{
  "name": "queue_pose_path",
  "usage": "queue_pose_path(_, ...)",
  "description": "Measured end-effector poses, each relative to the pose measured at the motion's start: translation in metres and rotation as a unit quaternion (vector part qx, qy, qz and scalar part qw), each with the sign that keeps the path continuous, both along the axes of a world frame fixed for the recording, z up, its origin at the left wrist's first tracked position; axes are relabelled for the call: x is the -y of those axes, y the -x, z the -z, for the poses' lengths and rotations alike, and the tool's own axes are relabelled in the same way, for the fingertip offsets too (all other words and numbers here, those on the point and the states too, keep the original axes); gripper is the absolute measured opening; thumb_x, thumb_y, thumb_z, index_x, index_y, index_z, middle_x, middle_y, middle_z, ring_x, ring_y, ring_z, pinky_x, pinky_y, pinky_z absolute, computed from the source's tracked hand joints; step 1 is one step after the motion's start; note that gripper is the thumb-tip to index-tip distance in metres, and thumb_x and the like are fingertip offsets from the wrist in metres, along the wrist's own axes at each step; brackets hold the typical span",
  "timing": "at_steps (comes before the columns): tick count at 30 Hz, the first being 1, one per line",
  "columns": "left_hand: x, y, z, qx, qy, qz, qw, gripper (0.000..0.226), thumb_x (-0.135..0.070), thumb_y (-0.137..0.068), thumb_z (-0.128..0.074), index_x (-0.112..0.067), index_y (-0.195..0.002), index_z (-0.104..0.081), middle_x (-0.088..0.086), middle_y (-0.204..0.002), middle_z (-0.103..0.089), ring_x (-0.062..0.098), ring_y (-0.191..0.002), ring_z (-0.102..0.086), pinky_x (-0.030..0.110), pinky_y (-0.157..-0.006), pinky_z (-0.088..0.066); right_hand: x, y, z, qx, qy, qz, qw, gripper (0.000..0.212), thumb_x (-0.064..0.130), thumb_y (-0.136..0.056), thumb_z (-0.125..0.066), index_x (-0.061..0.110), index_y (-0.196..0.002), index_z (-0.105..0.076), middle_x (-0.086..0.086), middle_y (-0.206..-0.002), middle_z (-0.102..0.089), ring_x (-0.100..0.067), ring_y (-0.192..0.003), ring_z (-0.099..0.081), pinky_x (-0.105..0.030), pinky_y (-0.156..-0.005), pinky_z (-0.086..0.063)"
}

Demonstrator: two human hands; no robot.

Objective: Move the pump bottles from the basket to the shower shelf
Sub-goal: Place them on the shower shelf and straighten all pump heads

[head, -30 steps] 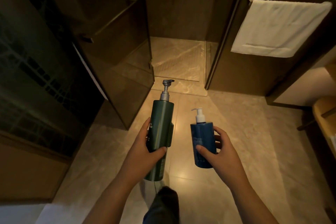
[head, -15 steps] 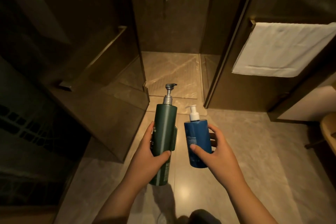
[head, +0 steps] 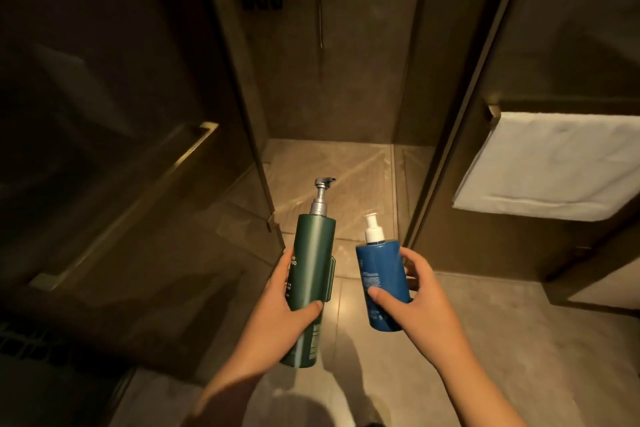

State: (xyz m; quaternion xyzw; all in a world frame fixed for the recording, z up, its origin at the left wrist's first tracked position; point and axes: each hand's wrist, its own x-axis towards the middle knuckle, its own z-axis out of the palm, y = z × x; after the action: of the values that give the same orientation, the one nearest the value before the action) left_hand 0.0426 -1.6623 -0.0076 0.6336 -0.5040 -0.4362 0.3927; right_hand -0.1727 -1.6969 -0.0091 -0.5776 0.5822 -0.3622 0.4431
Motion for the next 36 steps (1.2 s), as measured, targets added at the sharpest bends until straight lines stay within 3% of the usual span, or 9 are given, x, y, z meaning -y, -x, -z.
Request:
queue_pose_path(4, 0.066, 0.03, -0.016, 0.024, 0.021, 0.025, 0.999, 0.093, -0.024, -0.074, -0.073, -0.062, -0.136, -0.015, -0.031, -0.128, -0.043, -0.015, -0.109, -0.048, 0.009, -0.083, -0.04, 0.062, 0.027, -0.018, 0.017, 0.03, 0.006, 0.999, 0.07, 0.048, -0.068, -0.076, 0.056, -0.123, -0.034, 0.033, -0.114, -0.048, 0.016, -0.098, -0.049, -0.008, -0.061, -0.043)
queue_pose_path(9, 0.11, 0.05, -0.007, 0.008, 0.024, 0.004, 1.0, 0.093, -0.012, -0.074, -0.074, -0.067, -0.126, -0.02, -0.035, -0.119, -0.043, -0.023, -0.1, -0.046, -0.003, -0.07, -0.037, 0.11, 0.039, -0.014, 0.038, 0.03, 0.001, 0.999, 0.071, 0.047, -0.068, -0.077, 0.055, -0.123, -0.034, 0.038, -0.111, -0.045, 0.023, -0.099, -0.045, -0.004, -0.06, -0.043)
queue_pose_path(14, 0.139, 0.045, 0.005, 0.032, -0.018, -0.012, 0.999, 0.091, -0.015, -0.069, -0.074, -0.071, -0.122, -0.026, -0.041, -0.106, -0.052, -0.019, -0.094, -0.052, 0.0, -0.065, -0.04, 0.15, 0.04, 0.005, 0.091, -0.029, -0.005, 0.995, 0.074, 0.04, -0.066, -0.081, 0.053, -0.123, -0.036, 0.034, -0.115, -0.046, 0.008, -0.103, -0.05, -0.008, -0.06, -0.046)
queue_pose_path(18, 0.187, 0.033, 0.012, 0.035, -0.03, -0.013, 0.999, 0.096, -0.015, -0.072, -0.075, -0.068, -0.128, -0.019, -0.025, -0.11, -0.054, -0.017, -0.092, -0.054, 0.007, -0.064, -0.044, 0.193, 0.032, 0.015, 0.081, -0.035, 0.0, 0.996, 0.069, 0.034, -0.069, -0.08, 0.059, -0.116, -0.036, 0.037, -0.106, -0.049, 0.018, -0.094, -0.052, -0.005, -0.055, -0.046)
queue_pose_path(21, 0.232, 0.022, 0.016, 0.032, -0.029, -0.015, 0.999, 0.096, -0.02, -0.074, -0.075, -0.07, -0.128, -0.013, -0.031, -0.109, -0.046, -0.027, -0.088, -0.048, 0.006, -0.06, -0.04, 0.234, 0.022, 0.019, 0.07, -0.04, 0.003, 0.997, 0.075, 0.034, -0.069, -0.079, 0.053, -0.126, -0.034, 0.034, -0.11, -0.047, 0.011, -0.094, -0.051, -0.009, -0.057, -0.044)
queue_pose_path(24, 0.284, 0.008, 0.019, 0.01, -0.02, -0.013, 1.0, 0.094, -0.022, -0.074, -0.075, -0.076, -0.121, -0.014, -0.034, -0.11, -0.043, -0.025, -0.089, -0.048, 0.009, -0.065, -0.04, 0.286, 0.005, 0.017, 0.038, -0.034, 0.006, 0.999, 0.077, 0.037, -0.069, -0.079, 0.052, -0.129, -0.033, 0.03, -0.113, -0.047, 0.009, -0.094, -0.048, -0.008, -0.055, -0.042)
queue_pose_path(28, 0.358, -0.019, 0.015, -0.01, -0.007, -0.021, 1.0, 0.093, -0.02, -0.076, -0.074, -0.079, -0.114, -0.014, -0.035, -0.108, -0.043, -0.026, -0.089, -0.048, 0.008, -0.06, -0.042, 0.363, -0.023, 0.006, 0.006, -0.016, -0.009, 1.0, 0.078, 0.041, -0.07, -0.078, 0.047, -0.133, -0.032, 0.019, -0.121, -0.048, 0.002, -0.1, -0.048, -0.011, -0.067, -0.041)
queue_pose_path(32, 0.426, -0.05, 0.009, -0.036, -0.007, -0.034, 0.999, 0.092, -0.023, -0.077, -0.074, -0.074, -0.123, -0.013, -0.038, -0.111, -0.039, -0.027, -0.089, -0.047, 0.007, -0.059, -0.043, 0.436, -0.055, -0.007, 0.014, -0.003, -0.021, 1.0, 0.075, 0.045, -0.07, -0.077, 0.05, -0.13, -0.033, 0.023, -0.122, -0.047, 0.006, -0.104, -0.048, -0.011, -0.068, -0.041)
queue_pose_path(36, 0.483, -0.065, 0.009, -0.049, -0.008, -0.038, 0.998, 0.093, -0.021, -0.077, -0.074, -0.063, -0.135, -0.013, -0.036, -0.115, -0.039, -0.015, -0.099, -0.047, 0.011, -0.068, -0.041, 0.491, -0.077, -0.003, 0.036, 0.004, 0.004, 0.999, 0.072, 0.043, -0.068, -0.078, 0.058, -0.122, -0.032, 0.036, -0.111, -0.045, 0.009, -0.1, -0.048, -0.011, -0.065, -0.04)
